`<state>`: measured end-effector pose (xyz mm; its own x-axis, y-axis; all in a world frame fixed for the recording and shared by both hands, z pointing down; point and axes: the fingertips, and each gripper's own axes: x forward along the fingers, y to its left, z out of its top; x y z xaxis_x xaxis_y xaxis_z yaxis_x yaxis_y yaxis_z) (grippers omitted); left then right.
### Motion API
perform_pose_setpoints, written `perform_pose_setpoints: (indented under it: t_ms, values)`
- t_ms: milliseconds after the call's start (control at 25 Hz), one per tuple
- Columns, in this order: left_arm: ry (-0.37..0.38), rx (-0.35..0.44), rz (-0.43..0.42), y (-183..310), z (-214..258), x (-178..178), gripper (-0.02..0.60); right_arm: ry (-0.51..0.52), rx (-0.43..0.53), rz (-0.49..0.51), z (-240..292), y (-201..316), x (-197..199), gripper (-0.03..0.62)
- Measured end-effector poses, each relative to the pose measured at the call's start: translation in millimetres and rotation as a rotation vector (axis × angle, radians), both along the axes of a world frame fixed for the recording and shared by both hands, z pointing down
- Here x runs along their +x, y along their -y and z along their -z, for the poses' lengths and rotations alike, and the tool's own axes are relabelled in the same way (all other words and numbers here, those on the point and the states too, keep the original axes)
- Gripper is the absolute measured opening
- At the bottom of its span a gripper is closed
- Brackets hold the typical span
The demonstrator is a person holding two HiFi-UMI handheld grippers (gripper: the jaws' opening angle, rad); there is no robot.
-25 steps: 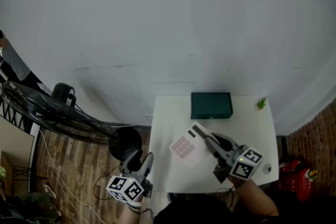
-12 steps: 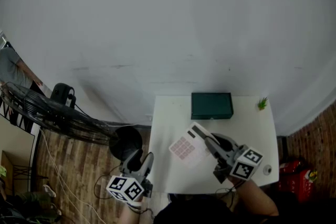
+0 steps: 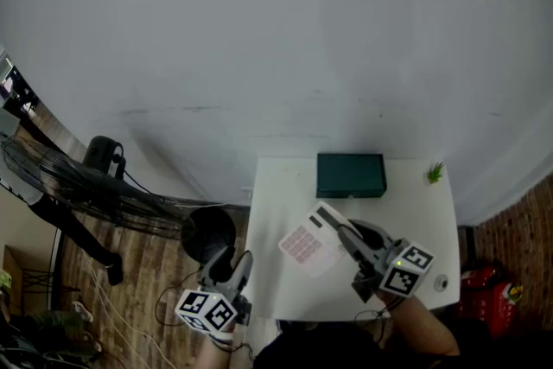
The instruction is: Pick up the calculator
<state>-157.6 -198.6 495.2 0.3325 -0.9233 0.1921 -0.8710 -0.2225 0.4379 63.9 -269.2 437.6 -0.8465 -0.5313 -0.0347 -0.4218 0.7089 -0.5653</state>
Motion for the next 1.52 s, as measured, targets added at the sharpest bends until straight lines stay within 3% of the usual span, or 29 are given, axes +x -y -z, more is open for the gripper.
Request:
perform_pose_setpoints:
  t_ms: [1520]
  values:
    - [0.017, -0.012, 0.022, 12.6, -1.1, 14.2, 0.195, 0.007, 0.014, 0.052, 0.0, 15.0, 7.5, 0.054]
